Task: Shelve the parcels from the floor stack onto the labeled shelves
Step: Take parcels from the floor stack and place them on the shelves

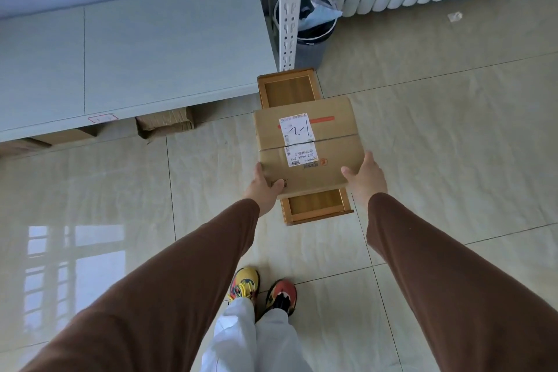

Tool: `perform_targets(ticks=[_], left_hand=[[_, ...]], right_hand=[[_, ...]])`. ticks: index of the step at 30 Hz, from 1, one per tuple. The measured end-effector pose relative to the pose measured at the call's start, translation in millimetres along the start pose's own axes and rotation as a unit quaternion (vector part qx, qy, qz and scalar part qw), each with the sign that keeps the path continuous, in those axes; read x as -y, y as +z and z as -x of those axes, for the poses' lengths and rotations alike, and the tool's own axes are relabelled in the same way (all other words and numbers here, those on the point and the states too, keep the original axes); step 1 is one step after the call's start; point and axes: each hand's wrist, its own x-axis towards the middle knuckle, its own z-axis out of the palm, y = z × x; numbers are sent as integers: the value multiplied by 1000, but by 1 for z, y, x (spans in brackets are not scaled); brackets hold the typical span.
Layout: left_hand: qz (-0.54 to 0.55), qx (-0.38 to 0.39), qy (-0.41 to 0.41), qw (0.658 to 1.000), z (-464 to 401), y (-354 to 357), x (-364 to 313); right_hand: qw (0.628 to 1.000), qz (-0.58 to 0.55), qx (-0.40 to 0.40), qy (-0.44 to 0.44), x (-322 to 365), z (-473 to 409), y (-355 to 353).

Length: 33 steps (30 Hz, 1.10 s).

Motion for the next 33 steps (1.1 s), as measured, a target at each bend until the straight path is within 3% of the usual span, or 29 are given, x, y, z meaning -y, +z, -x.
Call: perform_targets(ticks=[6,14,24,29,33], left_hand=[[108,-36,-8,993,6,-12,3],[151,-123,29,980,80,-96,13],[235,-264,153,923,216,-301,19],[269,-321,209,884,269,-424,55],[242,-355,227,874,301,-514,97]], right_hand=[[995,-90,-12,44,12,12,8],[985,-161,-62,-21,96,101,-6],[952,-201,-115,-201,295,254,-44],[921,-217,-111,-303,394,330,-20],[910,-184,-136,-346,465,385,17]])
